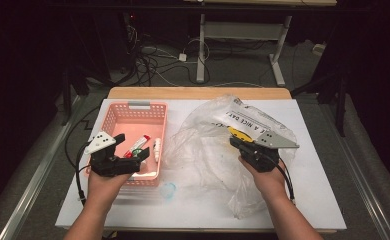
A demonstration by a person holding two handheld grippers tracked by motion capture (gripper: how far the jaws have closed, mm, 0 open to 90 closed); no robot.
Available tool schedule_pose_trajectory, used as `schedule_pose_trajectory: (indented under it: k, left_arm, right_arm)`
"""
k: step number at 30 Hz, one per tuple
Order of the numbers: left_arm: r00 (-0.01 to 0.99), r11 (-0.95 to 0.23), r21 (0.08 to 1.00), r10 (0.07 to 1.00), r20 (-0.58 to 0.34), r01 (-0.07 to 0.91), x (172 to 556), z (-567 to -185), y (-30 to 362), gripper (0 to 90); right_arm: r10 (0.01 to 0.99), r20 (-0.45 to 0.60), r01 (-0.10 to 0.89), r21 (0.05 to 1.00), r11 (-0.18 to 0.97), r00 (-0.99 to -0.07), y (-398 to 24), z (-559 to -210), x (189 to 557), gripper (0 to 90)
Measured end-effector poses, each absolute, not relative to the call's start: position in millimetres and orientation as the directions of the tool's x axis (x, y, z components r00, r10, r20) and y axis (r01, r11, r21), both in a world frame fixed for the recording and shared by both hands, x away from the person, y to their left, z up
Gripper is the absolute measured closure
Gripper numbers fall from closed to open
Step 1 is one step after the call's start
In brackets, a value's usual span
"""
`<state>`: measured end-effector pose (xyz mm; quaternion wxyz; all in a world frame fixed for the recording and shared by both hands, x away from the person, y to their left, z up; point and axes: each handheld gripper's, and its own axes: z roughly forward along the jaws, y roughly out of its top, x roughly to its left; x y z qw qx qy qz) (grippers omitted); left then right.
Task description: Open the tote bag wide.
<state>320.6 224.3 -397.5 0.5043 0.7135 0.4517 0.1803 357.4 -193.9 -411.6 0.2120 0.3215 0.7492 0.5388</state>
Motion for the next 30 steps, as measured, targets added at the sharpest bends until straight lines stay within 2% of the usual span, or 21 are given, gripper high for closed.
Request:
schedule_pose_trajectory:
  k: [8, 17, 30]
  left_arm:
    - [0.512, -0.071, 0.863, 0.828, -0.228, 0.499, 346.9, -400.3, 222.7, 0.3]
    - [0.5, -0.101, 0.846, 0.84, -0.209, 0.523, 372.2, -405.1, 225.7, 0.3]
    - [0.461, -0.116, 0.783, 0.856, -0.233, 0.612, 406.6, -417.2, 236.2, 1.6]
  right_arm:
    - [0.715, 0.051, 0.267, 0.944, 0.193, -0.697, -204.2, -411.8, 359.8, 90.0]
    - [0.723, 0.062, 0.273, 0.946, 0.178, -0.688, -207.9, -410.9, 360.9, 90.0]
    - [0.728, 0.063, 0.278, 0.944, 0.179, -0.682, -212.7, -411.7, 363.1, 90.0]
